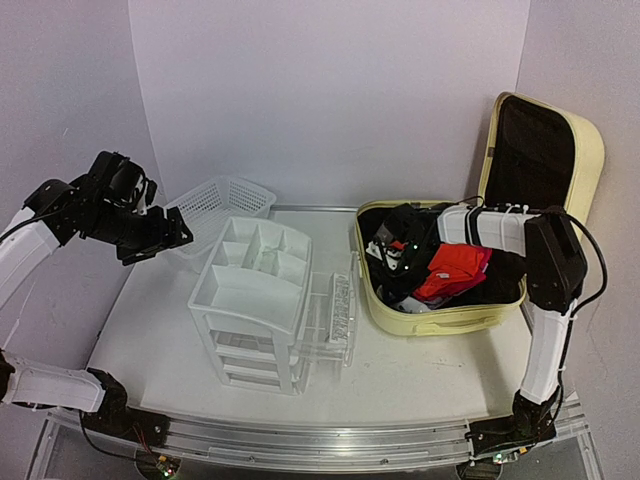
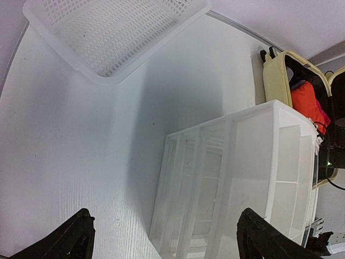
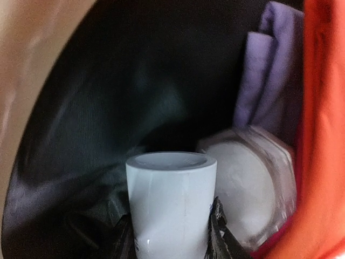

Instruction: Open, take out, and arrange the luggage

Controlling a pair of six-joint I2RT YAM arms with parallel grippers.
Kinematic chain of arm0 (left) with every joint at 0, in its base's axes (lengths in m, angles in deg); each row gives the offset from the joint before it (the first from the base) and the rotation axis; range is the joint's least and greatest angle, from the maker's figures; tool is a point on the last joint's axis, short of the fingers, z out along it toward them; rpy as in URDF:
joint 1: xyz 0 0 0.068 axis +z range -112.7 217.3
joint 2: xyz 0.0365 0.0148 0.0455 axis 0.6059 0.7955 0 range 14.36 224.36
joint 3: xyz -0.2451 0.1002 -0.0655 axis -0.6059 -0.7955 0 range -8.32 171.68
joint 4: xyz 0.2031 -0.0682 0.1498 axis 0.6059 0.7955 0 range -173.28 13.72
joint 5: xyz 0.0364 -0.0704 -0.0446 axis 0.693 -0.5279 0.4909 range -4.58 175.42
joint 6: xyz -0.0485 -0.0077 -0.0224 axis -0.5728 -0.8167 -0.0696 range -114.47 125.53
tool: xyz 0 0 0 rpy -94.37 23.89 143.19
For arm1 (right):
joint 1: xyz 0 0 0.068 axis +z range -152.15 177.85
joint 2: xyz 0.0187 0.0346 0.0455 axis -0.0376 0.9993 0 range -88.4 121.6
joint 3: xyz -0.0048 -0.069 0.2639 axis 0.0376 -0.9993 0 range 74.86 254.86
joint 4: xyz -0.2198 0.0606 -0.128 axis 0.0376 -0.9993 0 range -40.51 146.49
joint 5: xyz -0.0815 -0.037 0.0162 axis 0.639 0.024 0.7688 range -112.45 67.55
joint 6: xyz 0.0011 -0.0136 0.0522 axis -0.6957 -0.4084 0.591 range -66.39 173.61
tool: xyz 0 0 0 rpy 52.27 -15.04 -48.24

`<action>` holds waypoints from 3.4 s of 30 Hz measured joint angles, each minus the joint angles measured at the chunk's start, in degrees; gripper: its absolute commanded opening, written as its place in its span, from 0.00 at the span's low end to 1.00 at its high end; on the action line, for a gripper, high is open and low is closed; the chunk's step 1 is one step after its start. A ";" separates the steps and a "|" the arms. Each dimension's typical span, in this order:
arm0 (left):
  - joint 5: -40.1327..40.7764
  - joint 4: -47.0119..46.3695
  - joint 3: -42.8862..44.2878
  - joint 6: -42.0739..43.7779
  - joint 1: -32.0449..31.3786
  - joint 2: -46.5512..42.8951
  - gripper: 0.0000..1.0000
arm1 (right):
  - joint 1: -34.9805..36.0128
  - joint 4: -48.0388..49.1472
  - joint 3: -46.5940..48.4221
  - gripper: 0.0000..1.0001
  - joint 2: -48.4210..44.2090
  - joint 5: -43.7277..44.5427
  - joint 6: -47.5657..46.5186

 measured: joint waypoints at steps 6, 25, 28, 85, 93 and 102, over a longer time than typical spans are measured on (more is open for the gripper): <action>-0.07 -0.07 -0.13 -0.24 0.00 0.00 0.92 | -0.02 -0.11 -1.09 0.23 -5.29 1.29 2.67; -2.29 -0.39 -0.13 -0.33 0.00 0.00 0.92 | -0.13 3.67 1.95 0.14 -11.74 6.05 31.43; -3.19 -0.48 -0.13 -0.35 0.00 0.00 0.92 | -0.24 3.76 5.14 0.10 -12.66 6.08 35.50; -15.41 -27.65 -18.49 9.18 0.00 -23.98 0.96 | 29.42 7.19 7.19 0.92 -17.22 19.47 64.87; -16.94 -29.03 -20.72 8.26 0.00 -17.25 0.89 | 20.72 6.36 -7.32 0.63 -37.09 12.48 56.57; -14.91 -23.12 -19.78 9.11 0.00 -14.51 0.79 | 10.27 5.64 -17.00 0.43 -38.32 0.24 48.57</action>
